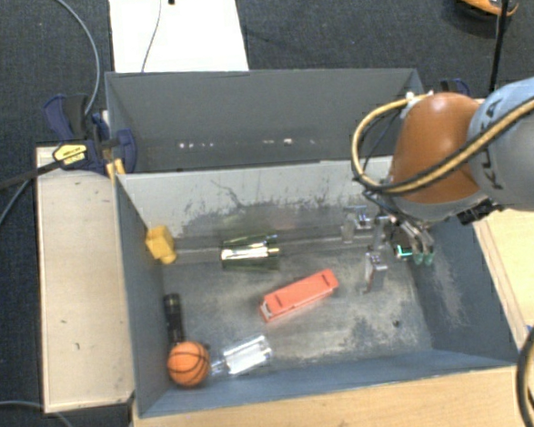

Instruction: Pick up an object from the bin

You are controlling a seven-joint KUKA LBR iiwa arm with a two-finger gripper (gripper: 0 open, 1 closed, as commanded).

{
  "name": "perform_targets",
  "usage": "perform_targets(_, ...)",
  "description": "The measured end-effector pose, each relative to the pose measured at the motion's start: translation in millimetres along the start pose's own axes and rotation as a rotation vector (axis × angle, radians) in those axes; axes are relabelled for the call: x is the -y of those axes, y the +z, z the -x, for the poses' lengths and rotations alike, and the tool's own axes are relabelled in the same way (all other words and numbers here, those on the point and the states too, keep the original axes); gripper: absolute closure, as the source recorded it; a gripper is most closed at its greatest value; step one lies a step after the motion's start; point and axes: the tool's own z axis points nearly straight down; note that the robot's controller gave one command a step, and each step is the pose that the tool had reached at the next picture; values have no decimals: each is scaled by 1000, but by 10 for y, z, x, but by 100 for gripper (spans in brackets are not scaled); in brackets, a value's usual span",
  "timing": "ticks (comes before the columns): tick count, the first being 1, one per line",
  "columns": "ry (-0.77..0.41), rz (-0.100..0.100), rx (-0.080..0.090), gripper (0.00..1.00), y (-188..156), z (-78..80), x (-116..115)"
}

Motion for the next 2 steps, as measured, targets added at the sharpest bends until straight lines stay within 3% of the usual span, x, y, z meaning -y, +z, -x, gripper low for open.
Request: perform_targets(2,-105,-6,0,0,437,-112,-134)
